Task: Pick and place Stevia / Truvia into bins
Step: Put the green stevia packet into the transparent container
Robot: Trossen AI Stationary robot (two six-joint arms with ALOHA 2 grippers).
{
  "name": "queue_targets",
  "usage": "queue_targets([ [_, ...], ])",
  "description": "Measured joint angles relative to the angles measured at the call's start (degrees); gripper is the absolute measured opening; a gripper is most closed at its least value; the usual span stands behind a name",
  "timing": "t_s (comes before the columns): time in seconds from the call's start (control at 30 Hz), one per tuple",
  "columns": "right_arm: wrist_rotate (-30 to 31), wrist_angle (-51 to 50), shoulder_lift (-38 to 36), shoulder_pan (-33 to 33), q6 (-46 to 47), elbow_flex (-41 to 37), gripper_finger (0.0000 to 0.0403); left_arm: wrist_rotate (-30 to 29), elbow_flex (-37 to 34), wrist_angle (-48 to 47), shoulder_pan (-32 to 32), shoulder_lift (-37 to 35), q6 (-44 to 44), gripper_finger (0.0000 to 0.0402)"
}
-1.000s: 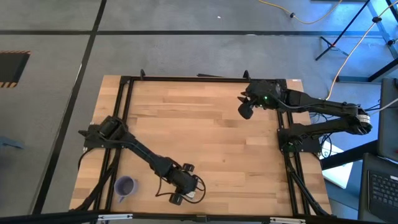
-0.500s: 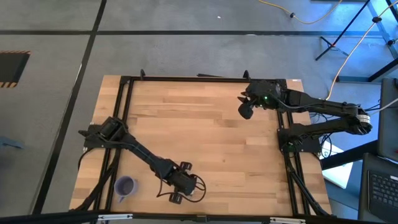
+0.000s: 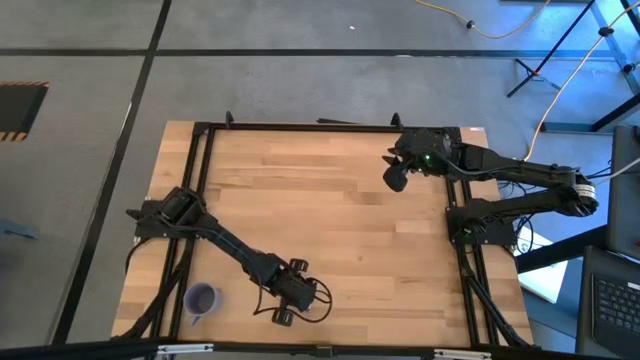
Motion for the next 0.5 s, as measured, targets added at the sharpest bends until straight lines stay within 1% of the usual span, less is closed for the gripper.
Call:
queue_targets([
  [0.2, 0.0, 0.4, 0.0, 1.0, -1.8, 0.0, 0.0131, -0.2, -0.5, -2.8, 0.1, -2.6, 1.4, 0.0001],
  [0.5, -0.2, 0.4, 0.0, 2.9, -1.6, 0.0, 0.0131, -2.6, -0.4, -1.9, 0.7, -6.4, 2.3, 0.0002],
])
